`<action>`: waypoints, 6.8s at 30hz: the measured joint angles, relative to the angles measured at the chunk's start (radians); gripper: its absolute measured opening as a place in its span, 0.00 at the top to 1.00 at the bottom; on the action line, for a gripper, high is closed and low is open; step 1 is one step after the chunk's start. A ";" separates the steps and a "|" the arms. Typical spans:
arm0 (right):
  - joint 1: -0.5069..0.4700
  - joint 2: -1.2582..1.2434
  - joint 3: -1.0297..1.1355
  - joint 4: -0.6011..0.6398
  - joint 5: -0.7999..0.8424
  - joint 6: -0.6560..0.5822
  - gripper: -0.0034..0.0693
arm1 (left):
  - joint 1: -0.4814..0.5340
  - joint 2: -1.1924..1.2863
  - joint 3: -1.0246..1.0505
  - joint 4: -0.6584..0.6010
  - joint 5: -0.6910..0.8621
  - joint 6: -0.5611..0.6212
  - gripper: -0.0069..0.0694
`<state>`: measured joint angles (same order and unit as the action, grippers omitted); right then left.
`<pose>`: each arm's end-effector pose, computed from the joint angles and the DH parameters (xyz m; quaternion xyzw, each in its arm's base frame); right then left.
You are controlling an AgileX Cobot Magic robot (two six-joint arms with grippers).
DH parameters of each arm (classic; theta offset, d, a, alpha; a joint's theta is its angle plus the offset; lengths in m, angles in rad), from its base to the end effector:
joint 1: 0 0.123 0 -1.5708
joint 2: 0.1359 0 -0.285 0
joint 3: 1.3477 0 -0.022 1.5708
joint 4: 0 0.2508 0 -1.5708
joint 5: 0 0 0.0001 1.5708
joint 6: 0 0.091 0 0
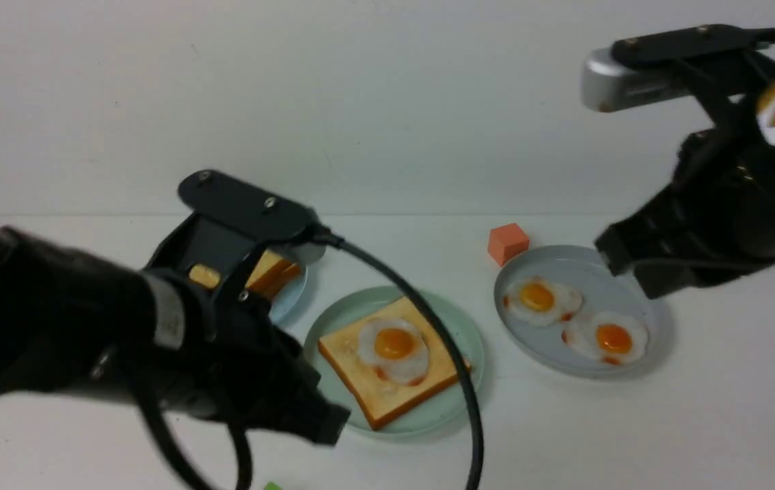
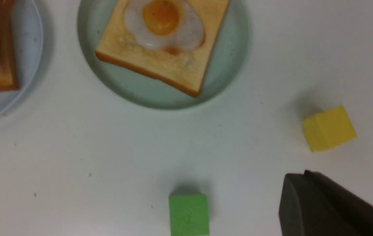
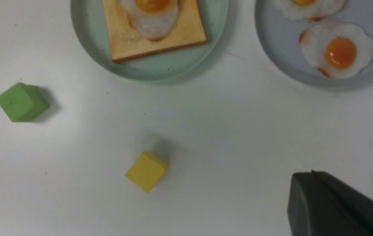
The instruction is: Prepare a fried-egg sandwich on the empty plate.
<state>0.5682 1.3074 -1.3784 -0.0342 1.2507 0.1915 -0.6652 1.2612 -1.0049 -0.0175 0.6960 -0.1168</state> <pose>0.2121 0.1319 0.3861 -0.1832 0.9540 0.0720 0.2263 0.2044 -0.1617 0.3139 0.2499 0.9045 -0.1387 0.3166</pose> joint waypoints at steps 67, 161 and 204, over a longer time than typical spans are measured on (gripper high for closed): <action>0.000 -0.626 0.227 0.210 -0.065 -0.088 0.94 | 0.334 0.771 -0.421 0.283 -0.214 0.158 0.92; 0.000 -0.626 0.228 0.069 -0.027 -0.138 0.90 | -0.095 0.593 -0.293 0.290 -0.104 0.125 0.61; 0.000 -0.626 0.228 0.208 0.019 -0.138 0.88 | -0.224 -0.962 0.788 0.171 -0.577 -0.127 0.93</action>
<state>0.5682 0.6817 -1.1502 0.1733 1.2701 0.0537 -0.8888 0.2992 -0.2166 0.1540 0.1192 -0.2439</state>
